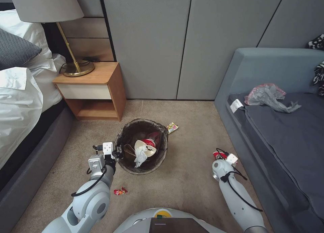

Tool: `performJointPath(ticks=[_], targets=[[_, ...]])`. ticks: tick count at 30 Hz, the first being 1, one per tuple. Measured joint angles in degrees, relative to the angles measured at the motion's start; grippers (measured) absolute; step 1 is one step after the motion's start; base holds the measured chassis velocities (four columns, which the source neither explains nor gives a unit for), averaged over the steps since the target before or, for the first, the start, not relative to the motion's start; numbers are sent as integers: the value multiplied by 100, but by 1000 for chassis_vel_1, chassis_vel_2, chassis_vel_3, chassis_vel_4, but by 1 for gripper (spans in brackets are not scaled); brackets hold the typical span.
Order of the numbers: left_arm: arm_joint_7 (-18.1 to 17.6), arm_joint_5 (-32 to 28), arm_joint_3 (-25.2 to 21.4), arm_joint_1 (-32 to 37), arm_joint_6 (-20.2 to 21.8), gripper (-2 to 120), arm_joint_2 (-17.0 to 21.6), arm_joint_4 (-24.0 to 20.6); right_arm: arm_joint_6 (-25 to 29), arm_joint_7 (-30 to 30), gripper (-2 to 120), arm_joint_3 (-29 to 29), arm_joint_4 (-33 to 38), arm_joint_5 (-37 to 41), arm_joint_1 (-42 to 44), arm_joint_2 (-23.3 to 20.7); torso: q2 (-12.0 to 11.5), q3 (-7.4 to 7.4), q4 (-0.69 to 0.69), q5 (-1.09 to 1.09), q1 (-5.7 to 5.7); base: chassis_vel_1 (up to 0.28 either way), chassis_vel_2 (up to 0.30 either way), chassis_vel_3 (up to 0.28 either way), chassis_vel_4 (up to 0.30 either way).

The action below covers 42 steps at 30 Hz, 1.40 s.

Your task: Pick up the trash bin, then pick up the garbage from the floor and place it into the trash bin.

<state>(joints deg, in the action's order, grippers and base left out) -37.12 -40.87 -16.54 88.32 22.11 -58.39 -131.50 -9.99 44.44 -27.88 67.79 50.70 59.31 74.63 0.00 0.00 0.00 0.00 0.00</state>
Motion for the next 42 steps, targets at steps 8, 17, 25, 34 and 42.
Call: performJointPath(ticks=[8, 17, 25, 34, 42], targets=[[0, 7, -1, -14, -5, 0, -6, 20, 3, 9, 47, 14, 21, -141, -14, 12, 0, 0, 0, 0, 0, 0, 0, 0, 0], [1, 5, 8, -49, -8, 0, 3, 46, 3, 81, 14, 3, 93, -245, -12, 22, 0, 0, 0, 0, 0, 0, 0, 0, 0], [2, 6, 17, -35, -22, 0, 15, 47, 4, 112, 0, 18, 92, -314, -26, 36, 0, 0, 0, 0, 0, 0, 0, 0, 0], [2, 16, -2, 13, -37, 0, 32, 4, 23, 143, 0, 38, 76, -452, -34, 85, 0, 1, 0, 0, 0, 0, 0, 0, 0], [-5, 19, -4, 15, -41, 0, 22, -1, 56, 185, 0, -7, 553, -694, 131, 92, 0, 1, 0, 1, 0, 0, 0, 0, 0]])
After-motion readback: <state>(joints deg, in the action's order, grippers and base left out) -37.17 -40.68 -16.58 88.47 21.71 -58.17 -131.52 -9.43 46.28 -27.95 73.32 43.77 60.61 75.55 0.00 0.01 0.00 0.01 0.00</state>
